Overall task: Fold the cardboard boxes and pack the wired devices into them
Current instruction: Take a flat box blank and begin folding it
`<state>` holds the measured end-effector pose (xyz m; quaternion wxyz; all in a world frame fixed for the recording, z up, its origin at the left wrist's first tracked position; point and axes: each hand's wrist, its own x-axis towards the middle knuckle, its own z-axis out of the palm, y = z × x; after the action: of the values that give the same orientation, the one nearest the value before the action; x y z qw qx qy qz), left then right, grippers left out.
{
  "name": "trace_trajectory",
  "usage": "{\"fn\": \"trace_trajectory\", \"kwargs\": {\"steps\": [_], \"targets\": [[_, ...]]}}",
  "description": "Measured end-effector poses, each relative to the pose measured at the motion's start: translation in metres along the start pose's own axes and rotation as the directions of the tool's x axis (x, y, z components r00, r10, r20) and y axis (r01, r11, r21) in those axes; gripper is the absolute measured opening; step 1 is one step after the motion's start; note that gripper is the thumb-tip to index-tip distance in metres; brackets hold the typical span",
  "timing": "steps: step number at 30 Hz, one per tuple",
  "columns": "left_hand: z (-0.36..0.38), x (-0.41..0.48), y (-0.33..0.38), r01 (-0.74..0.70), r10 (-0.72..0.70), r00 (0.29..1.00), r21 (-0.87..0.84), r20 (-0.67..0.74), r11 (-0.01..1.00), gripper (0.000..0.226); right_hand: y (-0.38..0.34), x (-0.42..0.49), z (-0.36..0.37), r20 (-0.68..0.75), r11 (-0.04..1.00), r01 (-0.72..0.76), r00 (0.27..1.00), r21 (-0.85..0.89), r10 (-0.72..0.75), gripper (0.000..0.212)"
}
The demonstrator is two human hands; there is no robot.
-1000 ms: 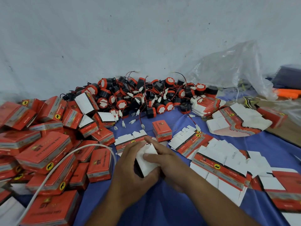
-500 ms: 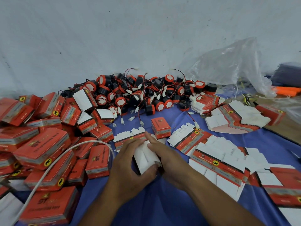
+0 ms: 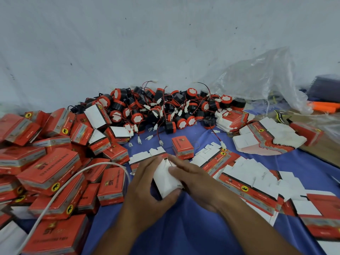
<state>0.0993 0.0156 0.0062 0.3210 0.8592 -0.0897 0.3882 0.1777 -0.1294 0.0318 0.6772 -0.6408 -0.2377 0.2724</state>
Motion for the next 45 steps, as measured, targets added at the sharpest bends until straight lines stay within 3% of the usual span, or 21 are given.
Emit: {"fn": "trace_trajectory", "kwargs": {"steps": [3, 5, 8, 10, 13, 18, 22, 24, 26, 29, 31, 34, 38, 41, 43, 45], "targets": [[0.001, 0.000, 0.000, -0.001, 0.001, 1.000, -0.007, 0.015, 1.000, 0.070, 0.004, -0.003, 0.000, 0.028, 0.885, 0.162, 0.986, -0.437, -0.167, 0.021], [0.002, -0.002, 0.001, 0.043, -0.041, 0.998, -0.046, 0.047, 0.998, 0.071, 0.007, -0.003, 0.002, 0.033, 0.792, 0.238, 0.964, -0.562, -0.266, 0.020], [0.001, -0.004, 0.000, 0.150, -0.143, 0.987, -0.098, 0.075, 0.984, 0.073, 0.003, -0.004, 0.005, 0.037, 0.822, 0.301, 0.945, -0.483, -0.324, 0.018], [-0.001, -0.004, -0.002, 0.218, -0.203, 0.973, -0.159, 0.107, 0.963, 0.070, 0.002, -0.002, 0.002, 0.026, 0.850, 0.306, 0.945, -0.429, -0.327, 0.030], [-0.004, -0.002, -0.005, 0.208, -0.167, 0.968, -0.227, 0.187, 0.951, 0.062, 0.002, -0.001, -0.007, 0.012, 0.810, 0.301, 0.940, -0.503, -0.342, 0.051], [-0.010, -0.001, -0.020, 0.283, -0.184, 0.937, -0.333, 0.298, 0.899, 0.072, 0.000, -0.004, -0.018, 0.123, 0.749, 0.317, 0.945, -0.581, -0.304, 0.078], [-0.016, -0.005, -0.037, 0.131, -0.110, 0.912, -0.026, 0.394, 0.991, 0.089, 0.000, -0.007, -0.017, 0.243, 0.688, 0.312, 0.949, -0.655, -0.200, 0.091], [-0.016, -0.006, -0.038, 0.112, -0.115, 0.907, 0.031, 0.406, 0.993, 0.093, 0.006, -0.006, -0.012, 0.248, 0.571, 0.325, 0.945, -0.754, -0.211, 0.095], [-0.014, -0.004, -0.037, -0.007, -0.036, 0.940, 0.126, 0.339, 0.992, 0.085, 0.009, -0.006, -0.010, 0.247, 0.445, 0.323, 0.943, -0.835, -0.221, 0.094], [-0.015, 0.004, -0.032, -0.175, 0.099, 0.969, 0.349, 0.225, 0.921, 0.054, 0.006, -0.005, -0.012, 0.288, 0.275, 0.372, 0.909, -0.887, -0.301, 0.083], [-0.014, 0.006, -0.033, -0.191, 0.109, 0.974, 0.455, 0.201, 0.870, 0.042, 0.005, -0.003, -0.016, 0.316, 0.115, 0.394, 0.852, -0.912, -0.418, 0.064], [-0.012, 0.008, -0.032, -0.187, 0.056, 0.968, 0.550, 0.246, 0.814, 0.046, 0.003, 0.001, -0.018, 0.226, 0.014, 0.248, 0.903, -0.969, -0.366, 0.060], [-0.008, 0.008, -0.024, -0.054, -0.087, 0.969, 0.547, 0.229, 0.836, 0.049, 0.006, 0.005, -0.019, 0.041, -0.042, 0.030, 0.954, -0.999, -0.298, 0.056], [-0.008, 0.002, -0.022, 0.173, -0.225, 0.951, 0.241, 0.210, 0.955, 0.030, 0.012, 0.003, -0.014, -0.023, -0.035, -0.033, 0.969, -0.999, -0.245, 0.053], [-0.008, -0.002, -0.022, 0.311, -0.320, 0.922, 0.074, 0.217, 0.947, 0.018, 0.015, -0.001, -0.014, -0.028, 0.014, -0.025, 0.978, -1.000, -0.205, 0.051], [-0.006, -0.004, -0.024, 0.394, -0.386, 0.880, 0.026, 0.276, 0.919, 0.022, 0.014, -0.002, -0.016, 0.032, 0.040, 0.039, 0.986, -0.998, -0.166, 0.050]]}}
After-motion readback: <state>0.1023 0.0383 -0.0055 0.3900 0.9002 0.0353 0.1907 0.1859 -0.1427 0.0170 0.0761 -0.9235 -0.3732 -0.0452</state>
